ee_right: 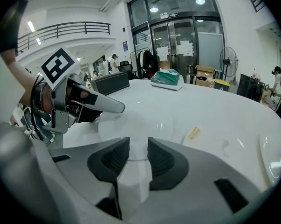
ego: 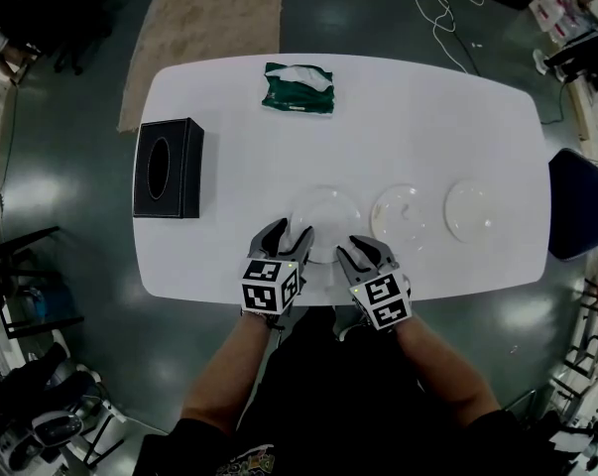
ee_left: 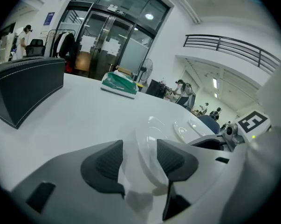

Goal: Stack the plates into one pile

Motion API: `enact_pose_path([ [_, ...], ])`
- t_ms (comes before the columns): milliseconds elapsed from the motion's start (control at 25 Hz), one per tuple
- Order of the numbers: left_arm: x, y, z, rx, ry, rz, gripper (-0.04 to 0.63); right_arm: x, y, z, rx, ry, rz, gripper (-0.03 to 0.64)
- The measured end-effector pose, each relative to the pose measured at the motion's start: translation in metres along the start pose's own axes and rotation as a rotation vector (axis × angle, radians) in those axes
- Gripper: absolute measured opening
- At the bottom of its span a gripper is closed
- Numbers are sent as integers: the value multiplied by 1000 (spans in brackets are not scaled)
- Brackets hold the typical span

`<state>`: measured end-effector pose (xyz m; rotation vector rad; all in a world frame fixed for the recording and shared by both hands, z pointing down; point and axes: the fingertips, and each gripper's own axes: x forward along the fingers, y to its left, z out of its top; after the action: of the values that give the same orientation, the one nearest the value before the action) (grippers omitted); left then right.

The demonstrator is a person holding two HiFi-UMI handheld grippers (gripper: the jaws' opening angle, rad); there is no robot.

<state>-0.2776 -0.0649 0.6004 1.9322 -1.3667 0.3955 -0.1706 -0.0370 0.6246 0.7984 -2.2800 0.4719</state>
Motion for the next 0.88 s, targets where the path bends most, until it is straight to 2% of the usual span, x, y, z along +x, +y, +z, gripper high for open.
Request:
enact_pose_path([
  [280,4,-3,0,-5,17,-16,225,2,0,2,9,-4,3,137],
  [320,4,-4,-1,-7,21,-19,218,2,0,3,7,-8,2,137],
  [400,4,-6,-2,-22,25,-26,159,2,1,3,9,-10,1,135],
  [440,3,-6,-2,-38,24,-31,132,2,1,3,12,-6,2,135],
  [680,1,-5,0,-160,13,-73,91,-3,-1,9,47,-23,4,137],
  [880,-5,-1,5,-322,-32,-114,45,-17,-15,11,68,-40,-39,137],
])
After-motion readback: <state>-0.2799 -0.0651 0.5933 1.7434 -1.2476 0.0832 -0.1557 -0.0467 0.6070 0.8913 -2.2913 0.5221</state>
